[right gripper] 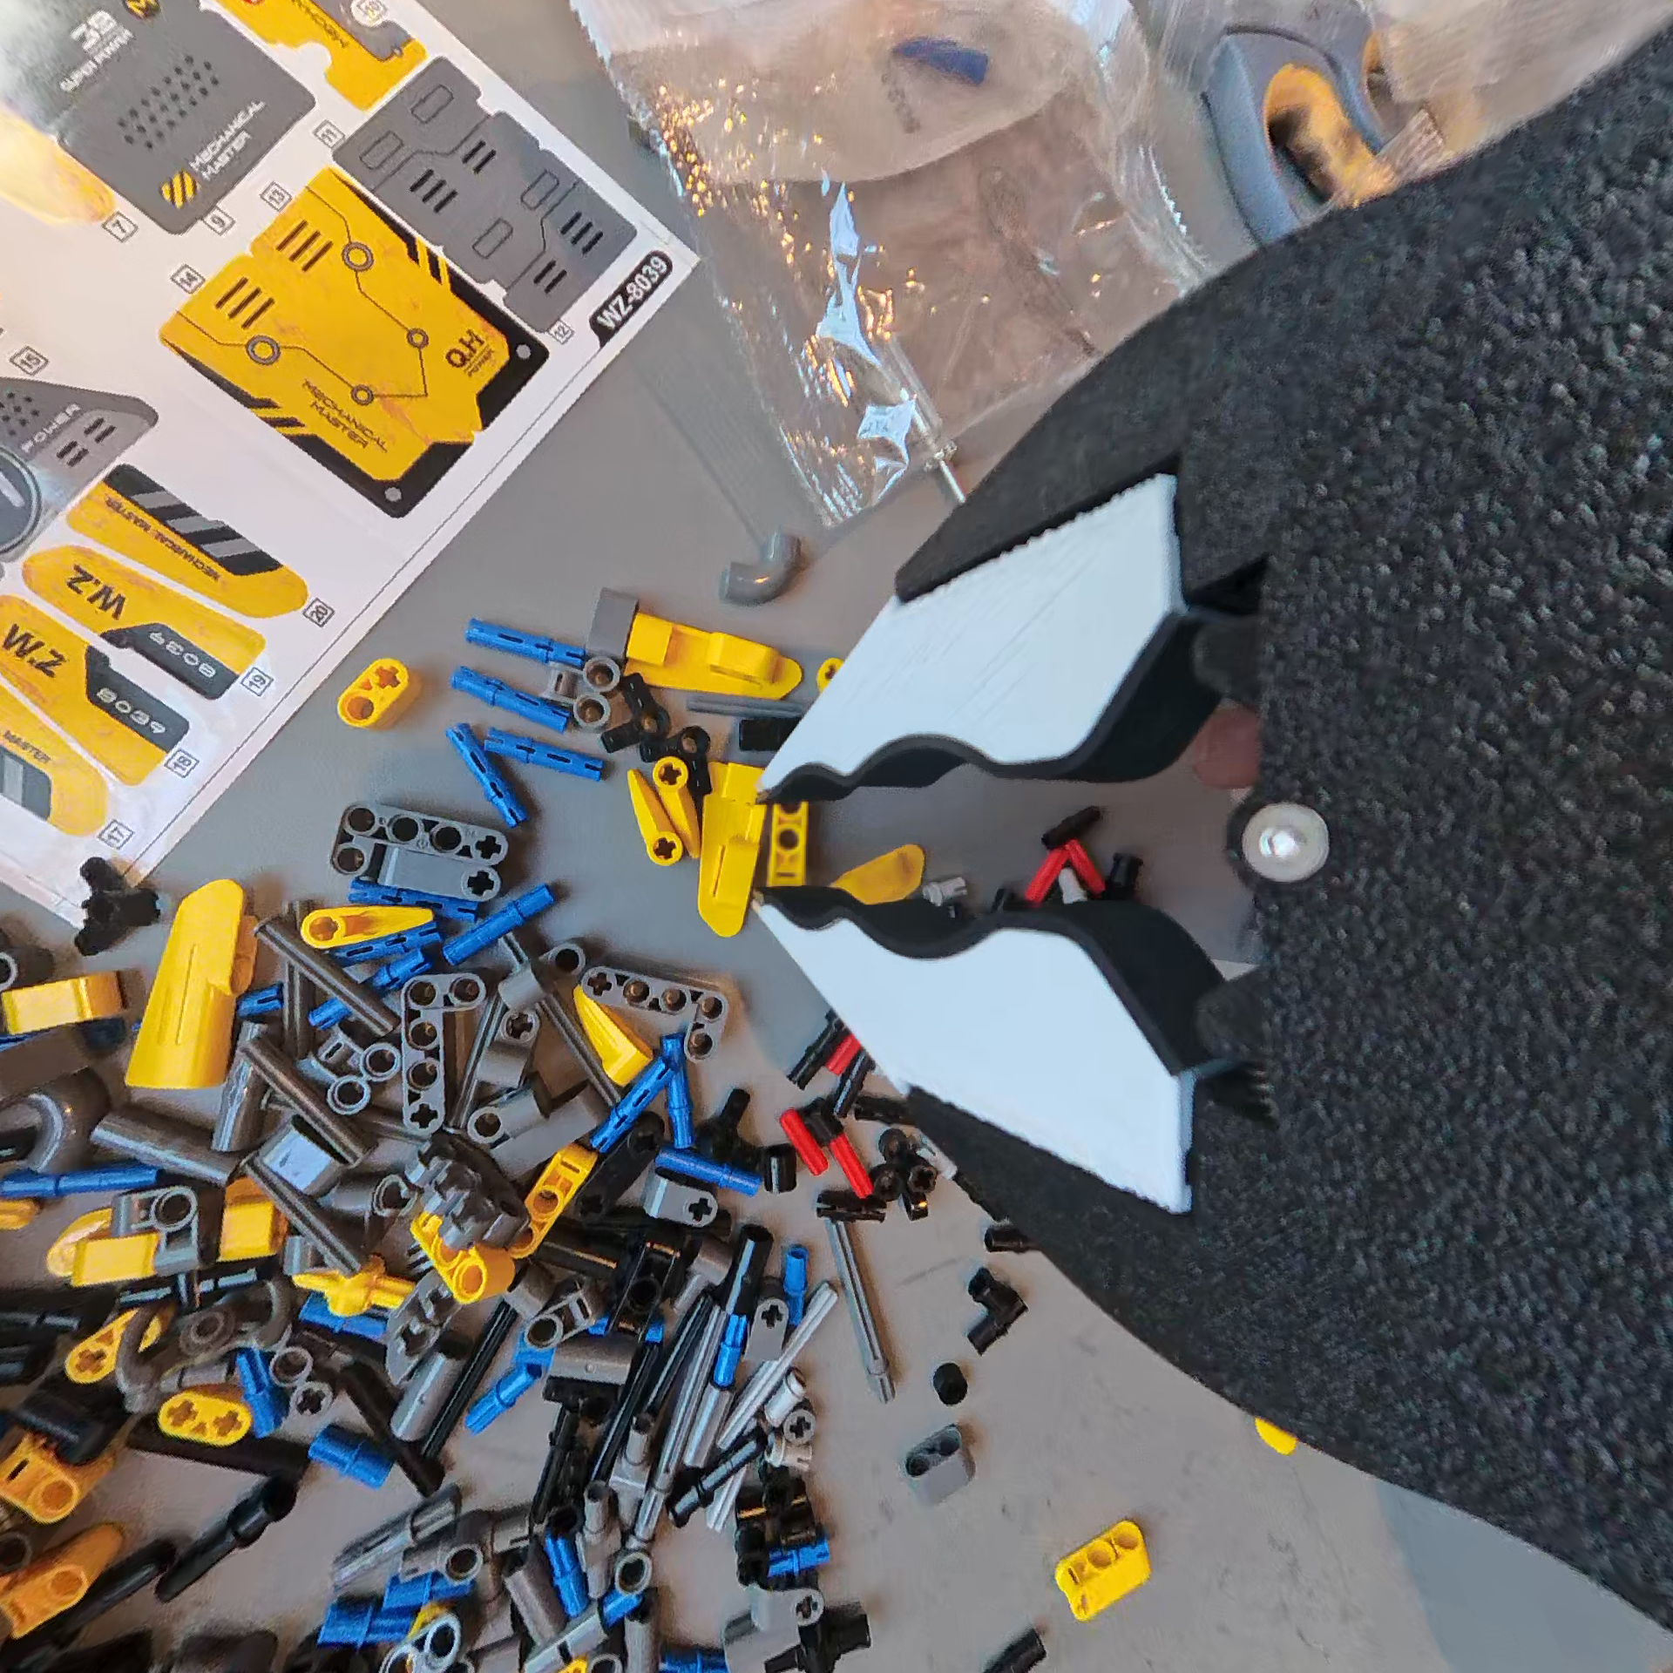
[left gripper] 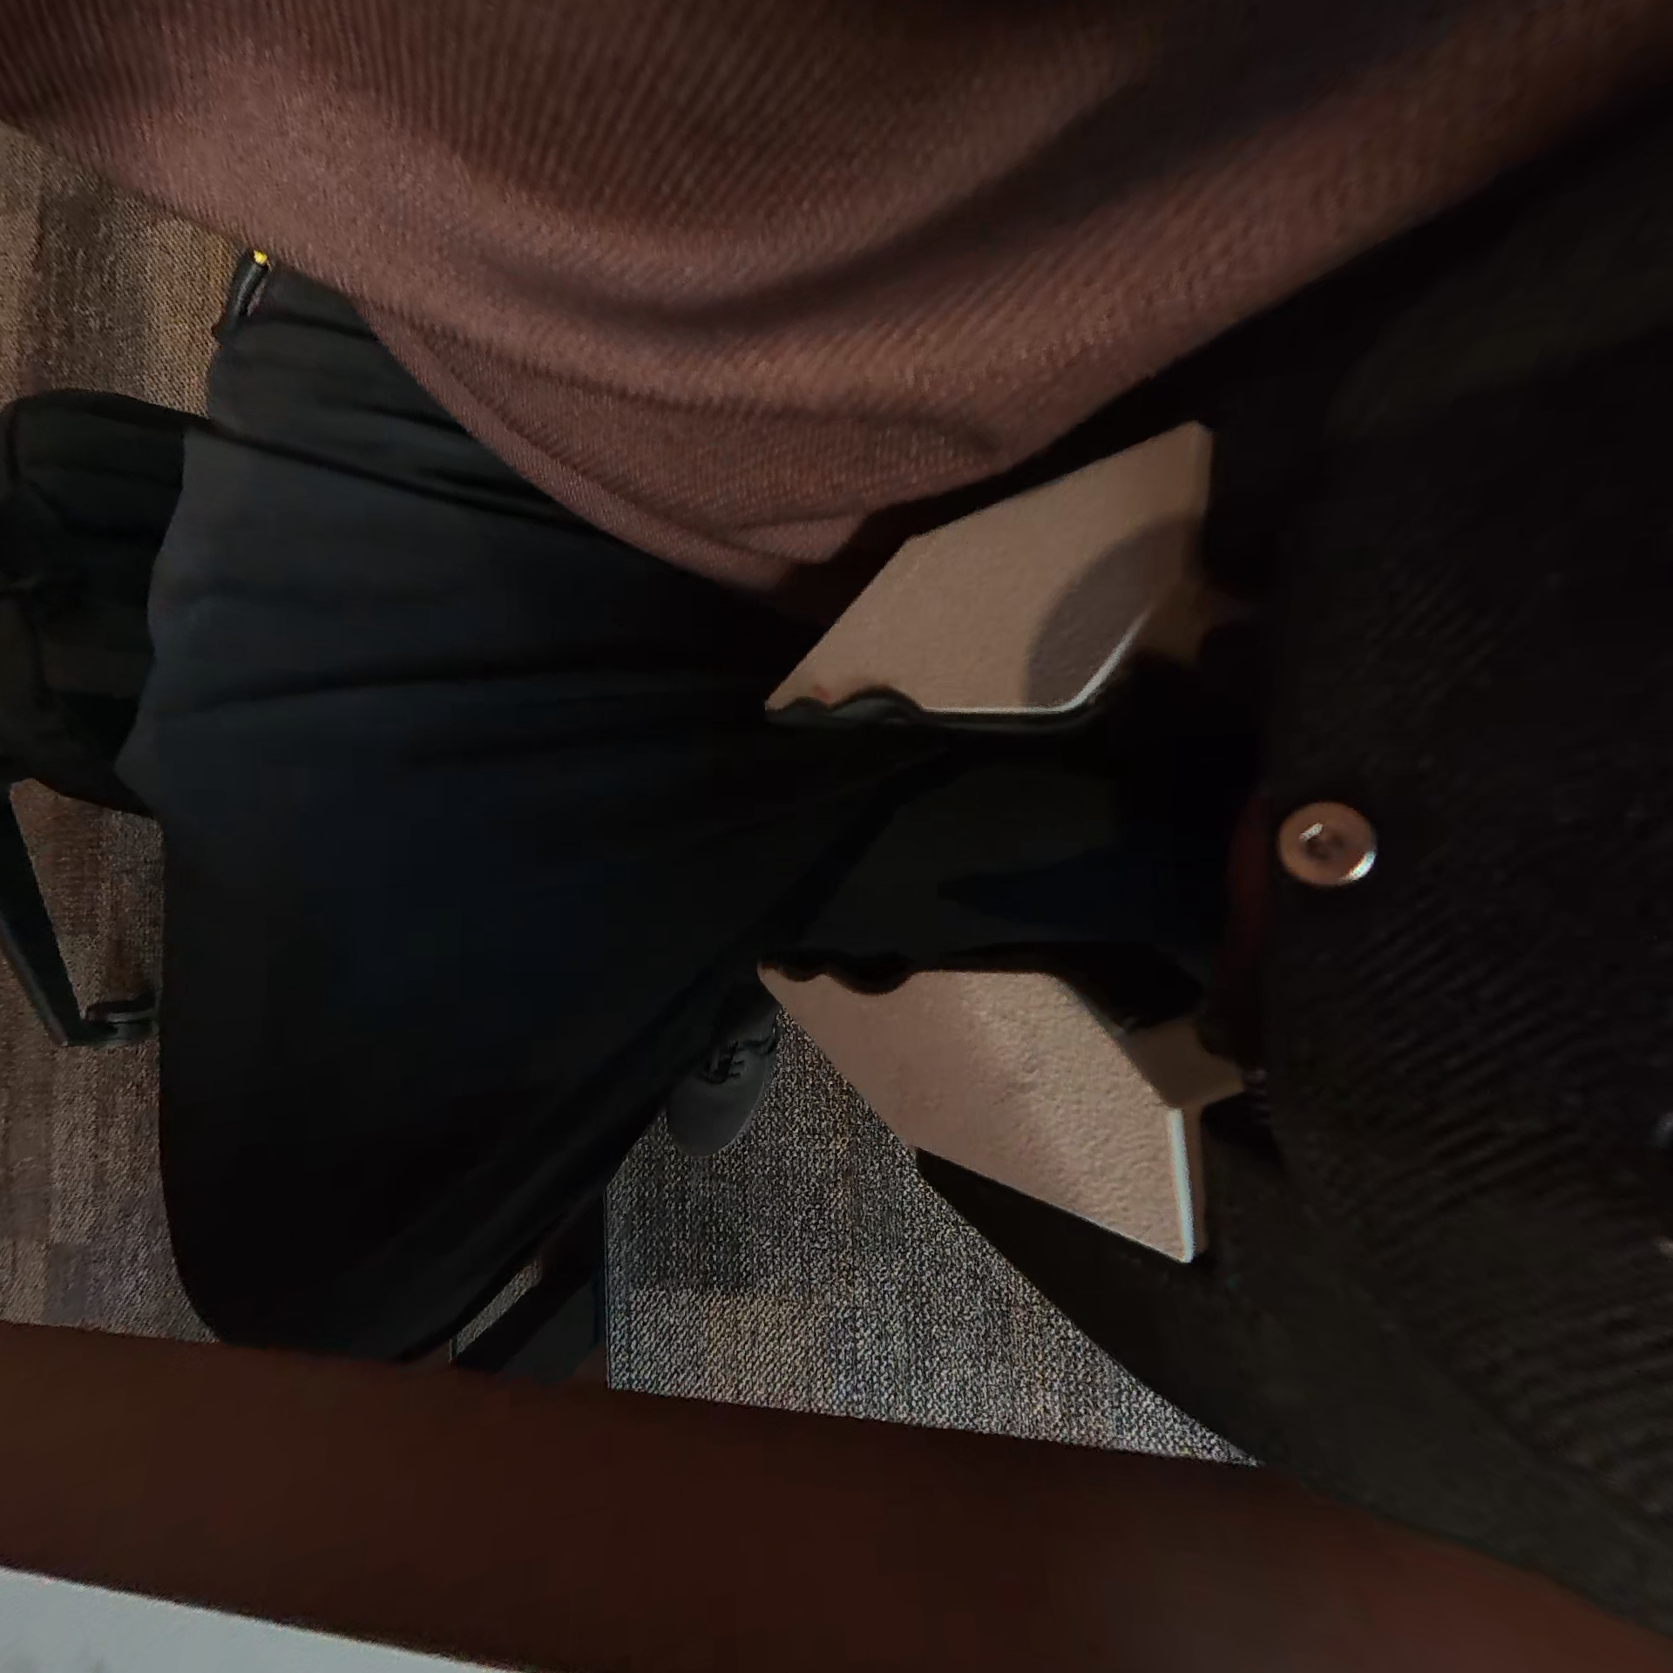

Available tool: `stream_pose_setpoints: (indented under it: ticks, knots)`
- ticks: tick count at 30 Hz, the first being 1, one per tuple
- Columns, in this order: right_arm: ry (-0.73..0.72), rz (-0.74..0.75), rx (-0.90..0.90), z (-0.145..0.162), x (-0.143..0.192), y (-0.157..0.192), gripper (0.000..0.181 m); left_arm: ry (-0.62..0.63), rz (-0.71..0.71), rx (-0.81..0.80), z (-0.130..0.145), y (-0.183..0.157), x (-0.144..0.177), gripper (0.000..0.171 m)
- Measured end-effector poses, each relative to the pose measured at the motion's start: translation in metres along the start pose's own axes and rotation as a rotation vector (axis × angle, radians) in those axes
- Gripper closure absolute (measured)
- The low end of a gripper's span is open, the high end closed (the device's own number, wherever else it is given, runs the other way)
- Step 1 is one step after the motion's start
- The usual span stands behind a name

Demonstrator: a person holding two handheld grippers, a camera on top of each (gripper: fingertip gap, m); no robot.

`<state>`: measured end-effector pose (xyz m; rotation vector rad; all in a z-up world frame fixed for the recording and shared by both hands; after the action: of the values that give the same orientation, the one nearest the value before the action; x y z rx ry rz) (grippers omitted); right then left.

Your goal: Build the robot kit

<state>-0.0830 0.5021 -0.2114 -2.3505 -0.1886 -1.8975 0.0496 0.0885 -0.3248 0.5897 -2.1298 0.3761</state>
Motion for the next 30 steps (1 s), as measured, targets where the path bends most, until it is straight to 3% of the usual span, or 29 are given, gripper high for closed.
stream_pose_setpoints:
  ticks: [30]
  knots:
    - [-0.001, -0.009, -0.083, 0.0084, -0.0016, -0.0022, 0.165, 0.007, -0.006, 0.000, 0.0010, -0.0012, 0.0000, 0.124]
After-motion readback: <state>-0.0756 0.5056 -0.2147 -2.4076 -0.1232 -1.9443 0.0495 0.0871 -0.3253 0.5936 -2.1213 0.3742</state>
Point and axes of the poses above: each gripper's, where its closed fingertips meet, x back along the fingers, z out of its underside, y = z × x across the jaws, the point moved 8 cm from there along x, back along the fingers, and after that the axes turned 9 degrees about y, right-handed, at the moved point
